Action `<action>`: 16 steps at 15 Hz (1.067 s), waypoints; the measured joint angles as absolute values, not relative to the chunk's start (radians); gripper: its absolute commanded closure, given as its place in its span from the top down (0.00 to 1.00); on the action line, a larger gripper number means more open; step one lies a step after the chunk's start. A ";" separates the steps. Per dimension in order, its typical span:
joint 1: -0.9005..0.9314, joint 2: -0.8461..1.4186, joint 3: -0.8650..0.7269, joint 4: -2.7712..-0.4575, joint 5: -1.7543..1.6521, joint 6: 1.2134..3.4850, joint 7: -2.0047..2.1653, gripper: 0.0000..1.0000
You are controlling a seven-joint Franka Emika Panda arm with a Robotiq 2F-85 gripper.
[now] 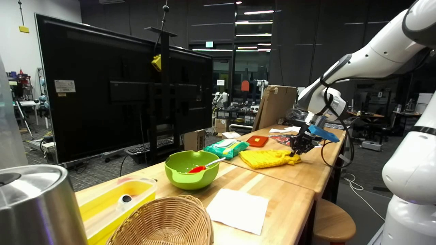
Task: Fold the yellow cloth in half.
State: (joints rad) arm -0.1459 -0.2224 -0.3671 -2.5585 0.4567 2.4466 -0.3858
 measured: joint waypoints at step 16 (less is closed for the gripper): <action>-0.209 -0.443 -0.056 -2.525 -0.076 2.181 0.333 0.01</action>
State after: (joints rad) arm -0.2094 -0.4429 -0.0564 -2.5254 -0.0758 2.1811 0.3327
